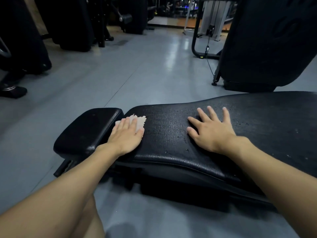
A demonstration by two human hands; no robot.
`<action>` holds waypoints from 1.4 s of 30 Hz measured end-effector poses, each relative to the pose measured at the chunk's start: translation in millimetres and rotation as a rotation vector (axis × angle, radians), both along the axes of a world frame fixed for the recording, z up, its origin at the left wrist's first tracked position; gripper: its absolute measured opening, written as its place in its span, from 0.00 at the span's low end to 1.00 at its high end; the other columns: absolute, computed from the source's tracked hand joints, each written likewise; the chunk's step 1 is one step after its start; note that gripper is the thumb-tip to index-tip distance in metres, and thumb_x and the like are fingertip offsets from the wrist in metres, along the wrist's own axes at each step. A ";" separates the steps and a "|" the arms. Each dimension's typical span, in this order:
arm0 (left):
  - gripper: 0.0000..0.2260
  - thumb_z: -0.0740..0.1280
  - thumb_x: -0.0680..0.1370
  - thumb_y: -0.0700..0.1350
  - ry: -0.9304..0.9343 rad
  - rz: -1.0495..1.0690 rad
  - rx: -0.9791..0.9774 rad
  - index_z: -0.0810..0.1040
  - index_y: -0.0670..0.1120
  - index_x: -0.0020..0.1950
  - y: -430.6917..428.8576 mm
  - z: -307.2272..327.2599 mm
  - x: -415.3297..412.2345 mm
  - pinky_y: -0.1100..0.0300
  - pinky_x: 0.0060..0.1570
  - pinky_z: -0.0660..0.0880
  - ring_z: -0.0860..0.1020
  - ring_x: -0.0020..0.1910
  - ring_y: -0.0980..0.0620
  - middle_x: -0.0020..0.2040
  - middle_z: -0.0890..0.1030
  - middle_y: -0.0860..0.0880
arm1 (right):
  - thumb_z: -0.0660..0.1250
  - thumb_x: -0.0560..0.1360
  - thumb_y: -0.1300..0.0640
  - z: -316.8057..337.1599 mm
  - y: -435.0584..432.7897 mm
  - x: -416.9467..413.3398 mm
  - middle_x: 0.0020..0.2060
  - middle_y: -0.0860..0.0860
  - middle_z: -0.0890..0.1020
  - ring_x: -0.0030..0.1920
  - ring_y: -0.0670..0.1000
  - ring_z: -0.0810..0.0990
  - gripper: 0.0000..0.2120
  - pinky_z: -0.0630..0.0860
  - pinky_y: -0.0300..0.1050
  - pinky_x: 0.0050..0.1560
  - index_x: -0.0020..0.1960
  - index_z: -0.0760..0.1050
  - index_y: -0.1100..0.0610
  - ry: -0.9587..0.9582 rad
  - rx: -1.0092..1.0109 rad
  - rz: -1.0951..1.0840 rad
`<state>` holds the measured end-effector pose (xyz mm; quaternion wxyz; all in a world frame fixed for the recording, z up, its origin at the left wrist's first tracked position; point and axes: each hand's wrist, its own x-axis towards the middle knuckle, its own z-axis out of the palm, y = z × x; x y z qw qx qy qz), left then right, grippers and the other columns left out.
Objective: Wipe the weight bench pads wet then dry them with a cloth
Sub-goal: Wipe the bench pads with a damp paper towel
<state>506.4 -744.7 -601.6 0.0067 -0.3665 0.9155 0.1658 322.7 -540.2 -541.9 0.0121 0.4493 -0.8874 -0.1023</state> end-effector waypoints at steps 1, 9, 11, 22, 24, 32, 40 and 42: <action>0.28 0.43 0.83 0.58 -0.011 0.003 -0.005 0.43 0.51 0.81 4.2 0.9 0.5 0.52 0.77 0.40 0.41 0.79 0.52 0.81 0.43 0.49 | 0.38 0.79 0.34 2.2 8.2 -3.7 0.81 0.49 0.46 0.80 0.57 0.40 0.30 0.34 0.70 0.72 0.79 0.49 0.39 -0.012 -0.002 -0.036; 0.27 0.41 0.83 0.55 -0.057 -0.084 -0.022 0.40 0.49 0.81 45.5 12.1 -15.7 0.52 0.77 0.37 0.38 0.79 0.51 0.81 0.40 0.47 | 0.38 0.80 0.34 14.0 51.7 -23.0 0.81 0.47 0.46 0.80 0.55 0.41 0.29 0.36 0.70 0.73 0.79 0.47 0.38 -0.056 -0.017 -0.130; 0.27 0.41 0.83 0.55 -0.057 -0.110 -0.028 0.40 0.49 0.81 56.2 15.5 -27.5 0.52 0.77 0.37 0.39 0.79 0.50 0.81 0.40 0.46 | 0.39 0.79 0.34 18.6 68.5 -34.2 0.81 0.46 0.45 0.80 0.55 0.41 0.29 0.36 0.70 0.73 0.79 0.46 0.38 -0.060 -0.009 -0.187; 0.29 0.41 0.82 0.58 -0.046 -0.292 -0.018 0.39 0.49 0.81 113.7 33.1 -102.4 0.48 0.77 0.38 0.37 0.79 0.48 0.81 0.39 0.46 | 0.39 0.79 0.34 46.1 170.0 -73.5 0.81 0.46 0.46 0.80 0.54 0.43 0.29 0.40 0.67 0.75 0.79 0.46 0.37 -0.045 -0.035 -0.387; 0.30 0.41 0.82 0.58 -0.033 -0.347 -0.031 0.39 0.48 0.81 133.1 39.7 -119.2 0.48 0.77 0.38 0.37 0.79 0.48 0.81 0.39 0.46 | 0.40 0.80 0.36 45.5 176.8 -72.3 0.81 0.46 0.48 0.80 0.53 0.44 0.28 0.41 0.65 0.75 0.79 0.48 0.39 -0.052 -0.077 -0.367; 0.29 0.42 0.83 0.57 0.033 -0.558 -0.037 0.39 0.47 0.80 235.5 71.5 -187.7 0.49 0.76 0.36 0.37 0.79 0.46 0.80 0.39 0.43 | 0.42 0.82 0.43 48.1 204.8 -76.3 0.81 0.47 0.50 0.80 0.56 0.45 0.25 0.41 0.67 0.75 0.79 0.52 0.40 -0.062 -0.174 -0.446; 0.28 0.54 0.79 0.41 0.322 -0.501 0.300 0.54 0.51 0.79 203.5 93.1 -179.9 0.50 0.76 0.53 0.55 0.78 0.47 0.80 0.57 0.47 | 0.51 0.83 0.52 61.9 153.5 -64.7 0.78 0.52 0.61 0.79 0.52 0.53 0.23 0.48 0.56 0.76 0.77 0.62 0.55 -0.030 -0.424 -0.279; 0.27 0.55 0.78 0.37 0.299 -0.425 0.306 0.57 0.48 0.76 182.9 90.8 -166.8 0.57 0.68 0.62 0.65 0.74 0.45 0.77 0.64 0.45 | 0.50 0.84 0.53 56.5 123.2 -53.0 0.79 0.53 0.59 0.79 0.51 0.53 0.24 0.50 0.53 0.76 0.79 0.57 0.56 -0.127 -0.401 -0.143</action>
